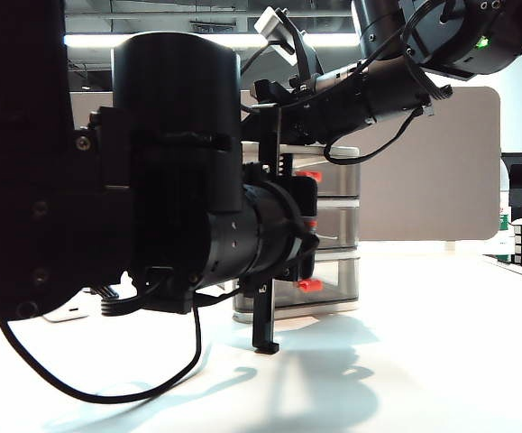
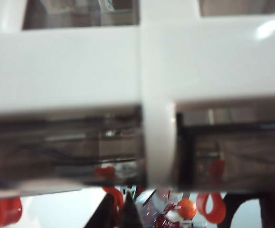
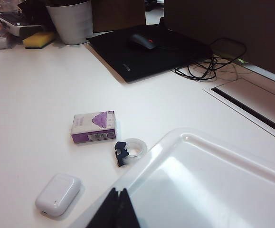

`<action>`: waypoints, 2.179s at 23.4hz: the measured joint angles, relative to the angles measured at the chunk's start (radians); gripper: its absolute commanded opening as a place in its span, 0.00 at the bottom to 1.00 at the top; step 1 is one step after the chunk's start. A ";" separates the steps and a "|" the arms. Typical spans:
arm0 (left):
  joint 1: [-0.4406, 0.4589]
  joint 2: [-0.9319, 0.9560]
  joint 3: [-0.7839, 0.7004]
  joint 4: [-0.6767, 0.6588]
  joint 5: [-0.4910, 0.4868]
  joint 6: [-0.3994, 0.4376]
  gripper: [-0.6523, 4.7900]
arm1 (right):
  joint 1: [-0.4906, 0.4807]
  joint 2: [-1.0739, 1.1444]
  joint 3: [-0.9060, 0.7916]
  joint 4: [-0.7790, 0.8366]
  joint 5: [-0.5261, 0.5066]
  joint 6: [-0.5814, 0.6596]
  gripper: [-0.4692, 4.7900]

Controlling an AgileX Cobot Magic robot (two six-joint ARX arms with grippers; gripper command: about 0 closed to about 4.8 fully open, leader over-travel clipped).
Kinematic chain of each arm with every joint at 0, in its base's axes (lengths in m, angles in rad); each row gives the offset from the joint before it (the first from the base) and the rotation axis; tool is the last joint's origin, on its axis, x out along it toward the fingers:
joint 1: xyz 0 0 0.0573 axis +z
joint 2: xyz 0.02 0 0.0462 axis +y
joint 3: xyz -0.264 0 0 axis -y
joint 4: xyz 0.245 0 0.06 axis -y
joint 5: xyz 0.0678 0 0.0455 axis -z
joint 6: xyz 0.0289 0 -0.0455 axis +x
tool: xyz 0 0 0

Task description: Open the second layer of the drawer on the table, pick up the earphone case on the table and put it in, and finally close the drawer.

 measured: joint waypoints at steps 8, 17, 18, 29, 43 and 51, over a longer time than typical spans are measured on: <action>-0.013 0.001 -0.003 0.000 0.051 0.054 0.11 | 0.002 0.000 0.009 -0.010 -0.001 0.000 0.08; -0.001 -0.016 -0.062 0.020 0.095 0.002 0.11 | 0.006 0.002 0.010 -0.010 -0.006 0.000 0.08; 0.001 -0.016 -0.064 0.020 0.109 -0.002 0.11 | 0.006 0.002 0.010 -0.010 -0.007 0.000 0.08; 0.006 -0.017 -0.068 0.020 0.220 0.027 0.11 | 0.004 0.005 0.021 -0.024 -0.003 0.001 0.08; -0.059 -0.019 -0.077 0.022 0.226 0.117 0.11 | 0.003 0.004 0.027 -0.037 0.001 0.001 0.08; -0.097 -0.067 -0.097 0.021 0.267 0.162 0.11 | 0.003 0.005 0.027 -0.043 0.000 0.001 0.08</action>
